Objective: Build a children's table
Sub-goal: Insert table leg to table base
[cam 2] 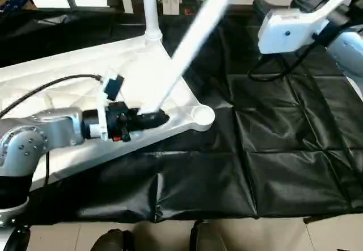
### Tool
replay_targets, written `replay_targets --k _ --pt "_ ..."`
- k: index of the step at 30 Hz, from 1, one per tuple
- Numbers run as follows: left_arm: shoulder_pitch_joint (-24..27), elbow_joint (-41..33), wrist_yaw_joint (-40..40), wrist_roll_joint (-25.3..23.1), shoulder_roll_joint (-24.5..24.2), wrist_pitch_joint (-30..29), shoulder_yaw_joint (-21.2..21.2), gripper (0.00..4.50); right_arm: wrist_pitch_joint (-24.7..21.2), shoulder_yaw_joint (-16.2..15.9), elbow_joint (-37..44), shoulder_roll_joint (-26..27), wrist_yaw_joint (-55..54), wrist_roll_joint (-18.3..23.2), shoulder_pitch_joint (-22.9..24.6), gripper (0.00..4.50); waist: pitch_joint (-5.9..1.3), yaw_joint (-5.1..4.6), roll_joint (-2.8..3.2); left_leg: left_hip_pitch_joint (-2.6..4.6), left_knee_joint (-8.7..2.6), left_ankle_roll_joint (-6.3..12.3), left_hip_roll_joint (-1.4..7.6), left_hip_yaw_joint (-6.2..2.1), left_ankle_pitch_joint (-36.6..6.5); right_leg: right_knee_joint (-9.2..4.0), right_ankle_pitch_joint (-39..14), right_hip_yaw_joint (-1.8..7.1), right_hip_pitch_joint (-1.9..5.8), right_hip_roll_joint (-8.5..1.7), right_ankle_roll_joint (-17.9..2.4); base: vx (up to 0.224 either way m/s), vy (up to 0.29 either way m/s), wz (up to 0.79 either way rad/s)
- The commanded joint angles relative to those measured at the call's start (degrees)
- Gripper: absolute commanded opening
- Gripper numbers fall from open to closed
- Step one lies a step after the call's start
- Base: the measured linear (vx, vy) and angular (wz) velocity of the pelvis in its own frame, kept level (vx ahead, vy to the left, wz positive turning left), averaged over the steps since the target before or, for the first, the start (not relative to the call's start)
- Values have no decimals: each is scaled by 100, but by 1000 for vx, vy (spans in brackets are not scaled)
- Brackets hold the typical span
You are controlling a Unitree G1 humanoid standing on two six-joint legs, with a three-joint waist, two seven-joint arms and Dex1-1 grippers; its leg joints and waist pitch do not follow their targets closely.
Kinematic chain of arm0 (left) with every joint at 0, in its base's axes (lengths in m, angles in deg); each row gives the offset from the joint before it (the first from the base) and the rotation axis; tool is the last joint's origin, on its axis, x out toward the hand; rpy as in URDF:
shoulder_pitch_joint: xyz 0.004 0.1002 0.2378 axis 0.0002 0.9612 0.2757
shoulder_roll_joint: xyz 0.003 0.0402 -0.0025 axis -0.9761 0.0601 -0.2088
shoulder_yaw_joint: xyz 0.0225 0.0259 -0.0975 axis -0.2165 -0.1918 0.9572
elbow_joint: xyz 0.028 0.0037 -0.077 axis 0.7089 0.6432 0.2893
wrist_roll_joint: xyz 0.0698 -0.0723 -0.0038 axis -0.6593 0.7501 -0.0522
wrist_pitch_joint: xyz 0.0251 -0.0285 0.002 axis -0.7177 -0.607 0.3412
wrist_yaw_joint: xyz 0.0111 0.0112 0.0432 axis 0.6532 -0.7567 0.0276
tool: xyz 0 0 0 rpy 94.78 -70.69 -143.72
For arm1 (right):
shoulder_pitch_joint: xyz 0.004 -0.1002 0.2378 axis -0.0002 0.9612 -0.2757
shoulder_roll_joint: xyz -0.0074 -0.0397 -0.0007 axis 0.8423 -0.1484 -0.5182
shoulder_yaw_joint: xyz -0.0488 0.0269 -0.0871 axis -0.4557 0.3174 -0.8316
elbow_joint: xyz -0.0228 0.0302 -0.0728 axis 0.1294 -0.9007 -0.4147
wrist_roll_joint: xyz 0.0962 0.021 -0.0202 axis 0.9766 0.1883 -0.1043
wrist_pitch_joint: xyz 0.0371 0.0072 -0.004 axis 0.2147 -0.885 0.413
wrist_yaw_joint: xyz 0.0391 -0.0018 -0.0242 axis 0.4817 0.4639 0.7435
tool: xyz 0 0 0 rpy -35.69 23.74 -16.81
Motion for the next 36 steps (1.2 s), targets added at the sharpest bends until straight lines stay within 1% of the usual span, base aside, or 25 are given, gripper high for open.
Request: replay_targets --k 1,2,3,4,5,6,7,9,10,11,13,15,17,18,22,24,25,26,27,30,31,34,36 --pt "-126 -191 68 230 -13 -189 -34 139 208 -213 -375 -1 -126 -349 -141 397 -581 -50 -111 21 -300 748 -132 115 -544 -236 -723 36 470 71 -1515 0 0 0" --pt "-119 -278 162 292 -78 -274 -114 139 363 -302 -646 22 -220 -488 -253 397 -575 -50 -129 18 -302 752 -133 118 -565 -242 -742 36 473 71 -1516 0 0 0" --pt "-111 -324 212 312 -117 -302 -161 139 427 -348 -745 25 -250 -545 -298 397 -570 -60 -128 14 -301 760 -128 114 -599 -240 -787 28 470 73 -1523 0 0 0" --pt "-111 -324 212 312 -117 -302 -161 139 427 -348 -745 25 -250 -545 -298 397 -571 -67 -140 14 -296 767 -128 117 -613 -241 -817 30 473 65 -1509 0 0 0" --pt "-119 -396 305 356 -166 -389 -207 139 617 -454 -1048 58 -349 -713 -443 397 -564 -76 -140 14 -297 775 -128 115 -653 -244 -876 31 473 63 -1473 0 0 0" --pt "-119 -396 305 356 -166 -389 -207 139 617 -454 -1048 58 -349 -713 -443 397 -558 -105 -138 11 -296 769 -128 115 -661 -242 -923 21 462 68 -1473 0 0 0" --pt "-125 -427 347 377 -194 -429 -227 139 693 -518 -1193 74 -391 -811 -510 397 -557 -121 -128 12 -290 755 -128 115 -679 -237 -927 23 461 69 -1478 0 0 0" --pt "-127 -494 418 416 -250 -511 -287 138 851 -641 -1473 112 -543 -1019 -639 397 -549 -152 -144 1 -290 746 -134 116 -723 -248 -976 20 469 71 -1454 0 0 0" --pt "-123 -515 433 418 -266 -529 -316 138 907 -664 -1539 124 -598 -1054 -671 397 -549 -160 -136 5 -286 725 -131 113 -744 -247 -1030 17 462 66 -1435 0 0 0" --pt "-113 -542 432 435 -281 -553 -362 138 1007 -697 -1643 147 -710 -1112 -728 397 -543 -169 -157 -1 -285 716 -136 117 -753 -252 -1059 18 463 73 -1406 0 0 0" --pt "-107 -552 428 446 -283 -562 -379 138 1047 -710 -1683 157 -759 -1138 -750 397 -544 -174 -152 -4 -284 707 -139 115 -753 -249 -1072 21 466 71 -1377 0 0 0" --pt "-95 -590 471 449 -299 -574 -432 138 1127 -749 -1807 193 -808 -1192 -792 397 -546 -190 -144 -7 -283 722 -140 115 -746 -244 -1048 17 466 69 -1395 0 0 0" --pt "-95 -597 479 452 -303 -578 -439 138 1171 -778 -1878 204 -845 -1222 -817 397 -547 -205 -151 -10 -276 738 -145 119 -752 -240 -996 20 471 76 -1410 0 0 0" --pt "-96 -620 515 450 -333 -573 -471 138 1280 -834 -2018 223 -893 -1290 -855 397 -549 -215 -151 -12 -274 744 -146 117 -731 -235 -965 18 470 79 -1426 0 0 0" --pt "-112 -662 592 393 -405 -533 -576 138 1388 -873 -2216 260 -920 -1323 -897 397 -531 -253 -144 -8 -277 724 -145 114 -861 -252 -1155 9 458 76 -1383 0 0 0" --pt "-113 -672 606 378 -422 -523 -598 138 1396 -880 -2234 263 -924 -1331 -897 397 -536 -266 -143 -12 -276 727 -143 112 -842 -244 -1085 10 464 81 -1407 0 0 0" --pt "-112 -675 612 379 -429 -521 -603 138 1427 -888 -2273 271 -923 -1325 -901 380 -530 -270 -140 -13 -278 731 -141 112 -855 -247 -1079 8 465 78 -1417 0 0 0" --pt "-113 -705 682 330 -502 -464 -680 138 1469 -901 -2316 280 -924 -1320 -898 380 -528 -269 -133 -7 -276 727 -141 112 -869 -247 -1091 8 461 78 -1420 0 0 0" --pt "-114 -709 693 323 -514 -456 -693 138 1480 -903 -2323 282 -918 -1316 -896 369 -527 -268 -128 -1 -280 725 -136 111 -904 -251 -1126 6 456 74 -1421 0 0 0" --pt "-122 -723 741 263 -594 -406 -767 138 1592 -934 -2416 293 -857 -1301 -892 350 -521 -269 -134 3 -276 711 -138 115 -947 -255 -1200 9 449 75 -1397 0 0 0" --pt "-127 -712 752 223 -614 -363 -789 138 1629 -944 -2448 292 -847 -1302 -889 325 -514 -271 -133 0 -279 695 -139 114 -974 -260 -1245 5 449 79 -1386 0 0 0" --pt "-151 -677 774 149 -645 -260 -824 138 1711 -976 -2528 291 -813 -1291 -885 319 -516 -268 -127 -1 -282 656 -138 108 -1002 -261 -1287 6 450 74 -1364 0 0 0" --pt "-175 -645 779 108 -662 -199 -845 138 1760 -978 -2549 291 -782 -1277 -860 294 -516 -273 -132 2 -283 648 -136 108 -1022 -263 -1291 4 447 77 -1359 0 0 0"
